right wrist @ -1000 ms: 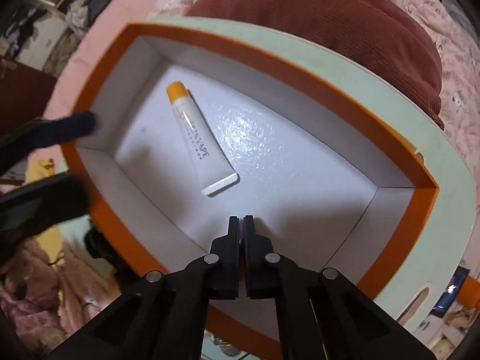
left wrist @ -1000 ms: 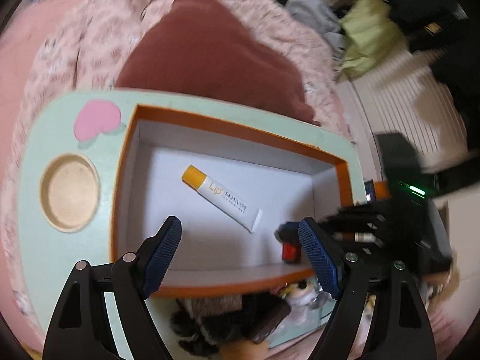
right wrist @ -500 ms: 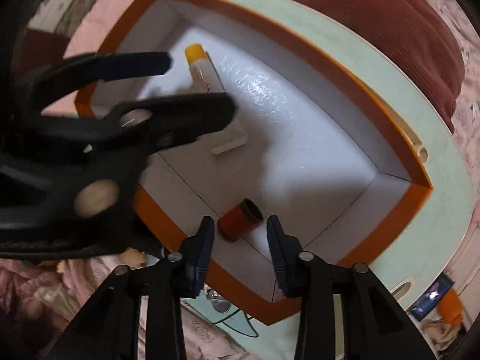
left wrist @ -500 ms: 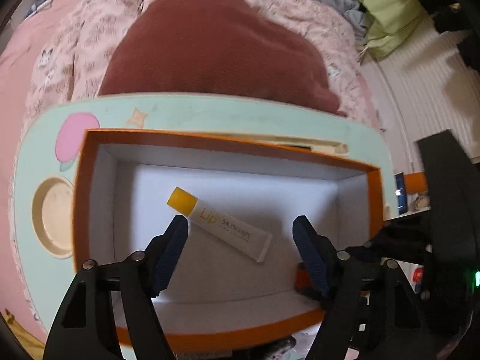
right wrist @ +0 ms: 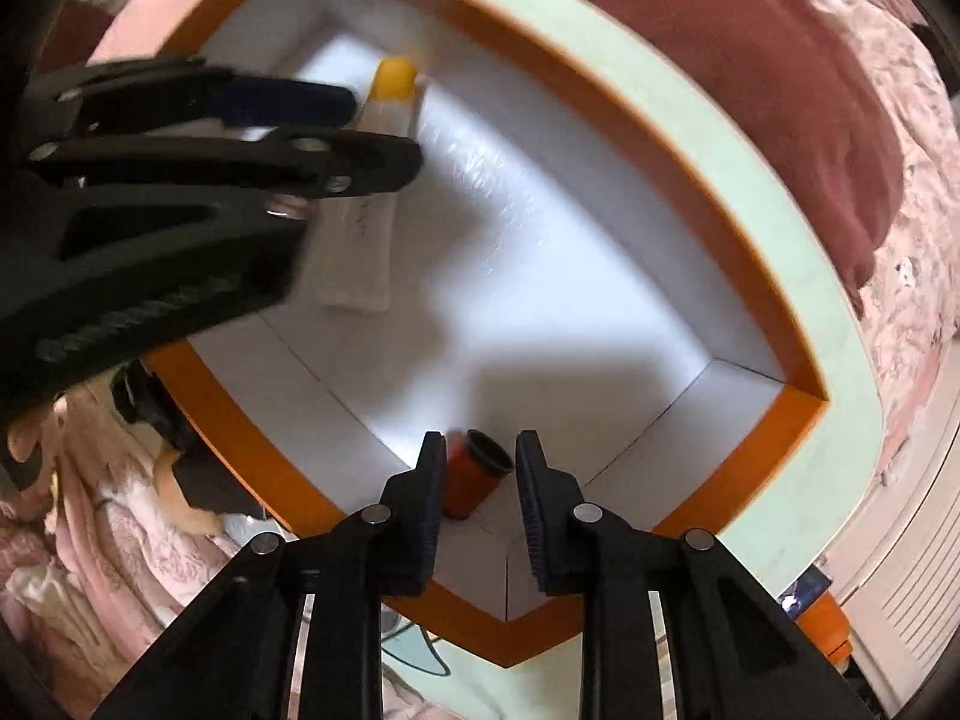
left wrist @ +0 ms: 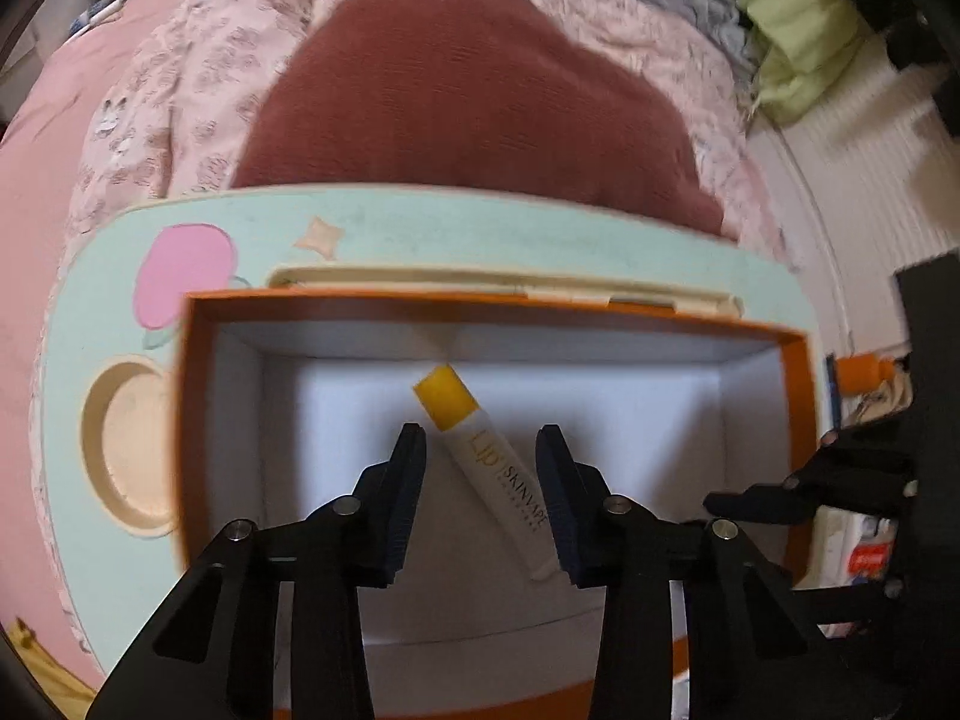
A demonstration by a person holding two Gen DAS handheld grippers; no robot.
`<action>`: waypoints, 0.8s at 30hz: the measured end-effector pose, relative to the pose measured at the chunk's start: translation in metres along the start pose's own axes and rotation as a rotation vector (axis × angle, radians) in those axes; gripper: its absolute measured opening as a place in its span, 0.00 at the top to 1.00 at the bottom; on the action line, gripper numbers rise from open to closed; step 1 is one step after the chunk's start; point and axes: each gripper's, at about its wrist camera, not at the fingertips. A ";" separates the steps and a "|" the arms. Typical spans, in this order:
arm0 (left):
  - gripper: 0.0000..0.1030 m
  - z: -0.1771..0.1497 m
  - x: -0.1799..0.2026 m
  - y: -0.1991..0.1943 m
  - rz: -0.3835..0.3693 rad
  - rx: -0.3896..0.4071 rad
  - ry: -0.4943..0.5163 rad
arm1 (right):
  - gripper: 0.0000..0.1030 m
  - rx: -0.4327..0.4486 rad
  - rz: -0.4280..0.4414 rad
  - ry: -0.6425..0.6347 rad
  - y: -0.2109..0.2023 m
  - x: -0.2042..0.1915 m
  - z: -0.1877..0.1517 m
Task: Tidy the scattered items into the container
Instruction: 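Lift the red spool and lip balm tube up out of the box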
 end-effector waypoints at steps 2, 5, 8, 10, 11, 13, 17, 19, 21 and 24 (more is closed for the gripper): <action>0.40 -0.001 0.001 -0.003 -0.026 -0.027 -0.007 | 0.77 -0.011 0.025 0.041 -0.005 0.006 -0.002; 0.40 -0.004 0.009 0.000 0.010 -0.029 0.043 | 0.77 -0.036 -0.010 0.052 -0.008 0.011 -0.004; 0.49 -0.006 0.016 0.016 0.074 -0.049 0.085 | 0.77 -0.074 0.028 0.085 -0.009 0.017 -0.001; 0.58 -0.006 0.018 0.022 0.097 -0.031 0.115 | 0.77 -0.088 0.031 0.087 -0.010 0.018 0.004; 0.66 -0.007 0.019 0.022 0.124 -0.013 0.131 | 0.78 -0.094 0.017 0.093 -0.009 0.019 0.007; 0.69 -0.007 0.015 0.022 0.123 0.005 0.120 | 0.76 -0.093 -0.017 0.093 -0.012 0.019 0.010; 0.73 -0.004 0.004 0.020 0.069 0.016 0.085 | 0.77 -0.053 -0.026 0.095 -0.025 0.028 0.008; 0.74 -0.005 0.005 0.019 0.071 0.021 0.085 | 0.77 -0.043 -0.021 0.115 -0.031 0.035 0.008; 0.75 -0.007 0.007 0.019 0.079 0.024 0.091 | 0.76 -0.045 -0.036 0.117 -0.037 0.037 0.009; 0.77 -0.008 0.007 0.017 0.105 0.030 0.088 | 0.72 -0.106 -0.033 0.149 -0.045 0.048 0.011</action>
Point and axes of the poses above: each gripper's, at about its wrist camera, not at the fingertips, and y roughly the way its jaws point, x to its right, z to its top, and after that the axes turned 3 degrees about y, right-handed
